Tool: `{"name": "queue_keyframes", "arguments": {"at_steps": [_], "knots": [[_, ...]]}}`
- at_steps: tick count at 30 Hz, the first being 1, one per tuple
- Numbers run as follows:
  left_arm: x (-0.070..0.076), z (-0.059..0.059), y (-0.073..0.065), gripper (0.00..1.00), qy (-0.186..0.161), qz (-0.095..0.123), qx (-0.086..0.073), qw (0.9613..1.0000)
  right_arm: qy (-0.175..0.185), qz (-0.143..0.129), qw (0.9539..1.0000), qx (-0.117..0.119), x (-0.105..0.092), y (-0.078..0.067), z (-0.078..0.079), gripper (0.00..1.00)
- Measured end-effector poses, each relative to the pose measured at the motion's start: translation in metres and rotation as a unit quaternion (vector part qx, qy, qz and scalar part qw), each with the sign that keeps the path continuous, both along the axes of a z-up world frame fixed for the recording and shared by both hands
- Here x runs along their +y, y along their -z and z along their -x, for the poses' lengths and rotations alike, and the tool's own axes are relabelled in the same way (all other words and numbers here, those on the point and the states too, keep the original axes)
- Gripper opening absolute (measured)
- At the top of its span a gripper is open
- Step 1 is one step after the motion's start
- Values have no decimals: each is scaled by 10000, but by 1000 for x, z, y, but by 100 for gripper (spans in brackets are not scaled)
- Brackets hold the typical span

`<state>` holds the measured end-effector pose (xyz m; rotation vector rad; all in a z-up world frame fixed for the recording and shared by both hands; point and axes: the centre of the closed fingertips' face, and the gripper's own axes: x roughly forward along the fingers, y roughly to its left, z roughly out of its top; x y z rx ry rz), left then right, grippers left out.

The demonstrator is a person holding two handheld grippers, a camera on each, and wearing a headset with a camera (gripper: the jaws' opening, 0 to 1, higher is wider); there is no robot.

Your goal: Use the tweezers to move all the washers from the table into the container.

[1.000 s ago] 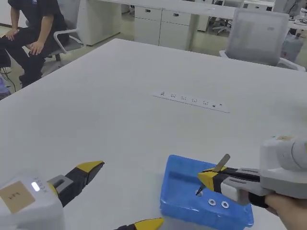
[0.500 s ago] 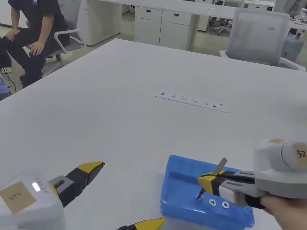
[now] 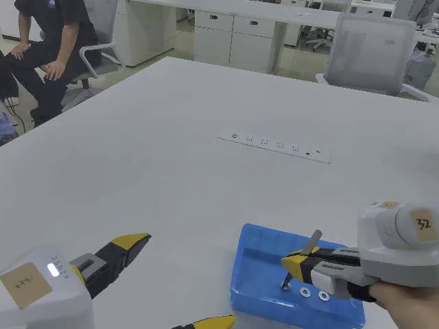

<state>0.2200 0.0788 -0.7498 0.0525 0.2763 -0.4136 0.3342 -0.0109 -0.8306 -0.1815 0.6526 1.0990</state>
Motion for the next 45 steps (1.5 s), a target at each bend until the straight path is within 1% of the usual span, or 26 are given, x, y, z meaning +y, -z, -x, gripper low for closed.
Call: {"name": "queue_keyframes", "arguments": {"at_steps": [2, 4, 8, 10, 19, 22, 35, 45], "knots": [[0, 0, 0, 79, 8, 1, 7, 10000, -23, 26, 10000, -60, 0, 0, -1, 3], [0, 0, 0, 79, 14, -3, 4, 10000, -45, 8, 10000, -39, 1, 0, 0, 4], [0, 0, 0, 79, 7, 24, -3, 10000, -91, 49, 9999, -86, 1, -1, 2, 4], [1, 0, 0, 79, -1, 10, -1, 10000, -60, 12, 9999, -88, 0, -2, 2, 4], [1, -1, -1, 79, -11, 16, -13, 10000, 17, -137, 9997, -176, -3, -15, -1, 4], [1, -1, -1, 79, -25, 26, -15, 10000, 43, -206, 9995, -219, -2, -22, -1, 4], [1, -1, -1, 79, -21, 23, -22, 10000, 6, -446, 9983, -386, -1, -47, 10, 4], [1, -1, -1, 79, -6, 28, -19, 10000, -2, -549, 9976, -432, -3, -57, 18, 4]]}}
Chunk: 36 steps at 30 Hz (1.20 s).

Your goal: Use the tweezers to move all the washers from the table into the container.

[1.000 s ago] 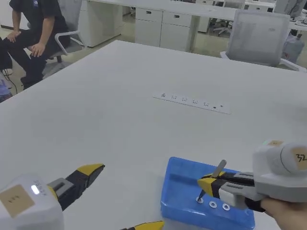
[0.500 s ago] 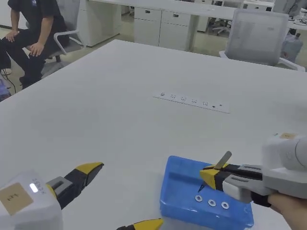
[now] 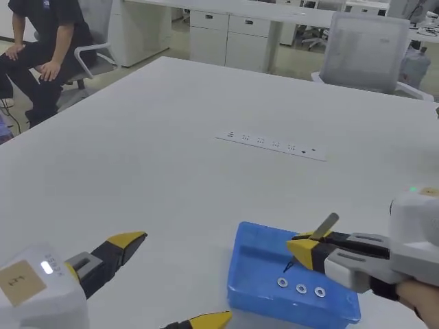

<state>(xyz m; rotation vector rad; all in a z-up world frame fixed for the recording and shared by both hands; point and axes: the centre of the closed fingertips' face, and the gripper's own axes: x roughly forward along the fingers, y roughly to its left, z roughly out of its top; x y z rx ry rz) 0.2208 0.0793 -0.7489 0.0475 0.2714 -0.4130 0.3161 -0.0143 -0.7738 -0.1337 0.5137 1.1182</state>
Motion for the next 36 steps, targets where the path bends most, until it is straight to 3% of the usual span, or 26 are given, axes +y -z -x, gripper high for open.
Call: {"name": "queue_keyframes", "arguments": {"at_steps": [22, 30, 36], "knots": [[-1, 1, -1, 78, 25, 0, -9, 10000, -97, -35, 9999, 118, -4, 1, 32, 4], [-1, 1, 0, 78, 37, -4, -3, 10000, -208, -118, 9990, 367, -1, 6, 46, 4], [-4, 2, 0, 78, 90, 2, 15, 10000, -239, -140, 9988, 413, -1, 9, 54, 4]]}}
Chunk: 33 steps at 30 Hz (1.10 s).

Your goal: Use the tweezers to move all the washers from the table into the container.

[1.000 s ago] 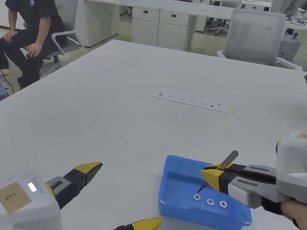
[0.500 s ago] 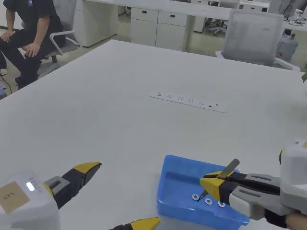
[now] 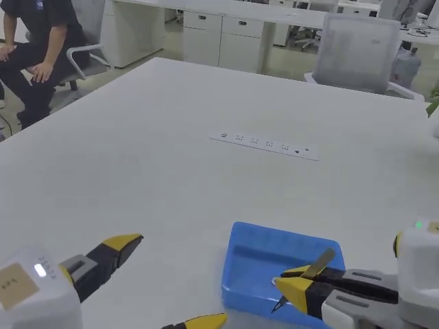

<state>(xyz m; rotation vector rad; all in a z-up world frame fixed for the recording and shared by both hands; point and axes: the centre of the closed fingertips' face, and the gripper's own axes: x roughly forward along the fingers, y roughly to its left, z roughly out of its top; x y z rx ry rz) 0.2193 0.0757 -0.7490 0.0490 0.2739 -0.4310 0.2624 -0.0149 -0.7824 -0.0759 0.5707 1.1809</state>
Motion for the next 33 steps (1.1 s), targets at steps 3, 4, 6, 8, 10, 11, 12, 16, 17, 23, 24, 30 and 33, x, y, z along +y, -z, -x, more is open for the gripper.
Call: {"name": "queue_keyframes", "arguments": {"at_steps": [3, 4, 6, 8, 10, 11, 12, 16, 17, 23, 24, 30, 33], "knots": [[0, 0, 1, 78, 13, -10, 24, 10000, -50, -6, 9999, 111, 1, 4, 6, 4], [-1, 0, 1, 78, 21, -5, 29, 10000, -69, -12, 9999, 151, 1, 6, 8, 4], [-1, 0, 1, 77, 34, -18, 27, 10000, -100, 15, 9997, 216, 1, 10, 11, 4], [-2, 1, 2, 77, 46, -16, 35, 10000, -113, 32, 9996, 264, 1, 14, 14, 4], [-1, 1, 2, 77, 48, -24, 38, 10000, -125, 30, 9994, 331, 2, 17, 16, 4], [-1, 1, 2, 77, 44, -19, 41, 10000, -131, 29, 9992, 367, 3, 19, 18, 4], [-1, 1, 3, 77, 45, -15, 44, 10000, -145, 41, 9991, 400, 3, 21, 20, 4], [-1, 1, 3, 77, 57, -20, 51, 10000, -207, 127, 9984, 519, 4, 31, 26, 4], [-1, 1, 3, 77, 62, -22, 48, 10000, -212, 132, 9983, 529, 4, 32, 27, 4], [-1, 1, 4, 77, 62, -25, 53, 10000, -246, 223, 9971, 681, 4, 43, 33, 4], [-1, 1, 3, 77, 56, -20, 50, 10000, -247, 232, 9970, 697, 4, 44, 34, 4], [1, 1, 3, 77, 27, -10, 37, 10000, -231, 245, 9965, 761, 3, 48, 36, 4], [1, 1, 3, 77, 24, -29, 40, 10000, -230, 255, 9965, 760, 3, 50, 36, 4]]}}
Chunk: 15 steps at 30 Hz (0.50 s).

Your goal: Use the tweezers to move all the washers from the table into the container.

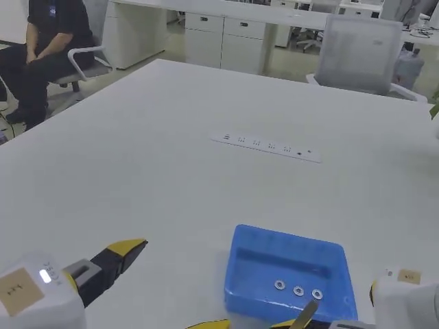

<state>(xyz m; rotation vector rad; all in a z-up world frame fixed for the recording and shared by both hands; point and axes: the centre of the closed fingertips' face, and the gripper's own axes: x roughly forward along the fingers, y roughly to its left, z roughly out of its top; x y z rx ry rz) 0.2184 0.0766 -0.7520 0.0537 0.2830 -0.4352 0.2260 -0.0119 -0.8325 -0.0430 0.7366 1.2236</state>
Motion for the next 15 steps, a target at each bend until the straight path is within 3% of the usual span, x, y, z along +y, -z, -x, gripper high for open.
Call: {"name": "queue_keyframes", "arguments": {"at_steps": [15], "knots": [[0, -1, 0, 77, -19, -25, 10, 10000, -224, 58, 9995, -235, 4, 3, 6, 4]]}}
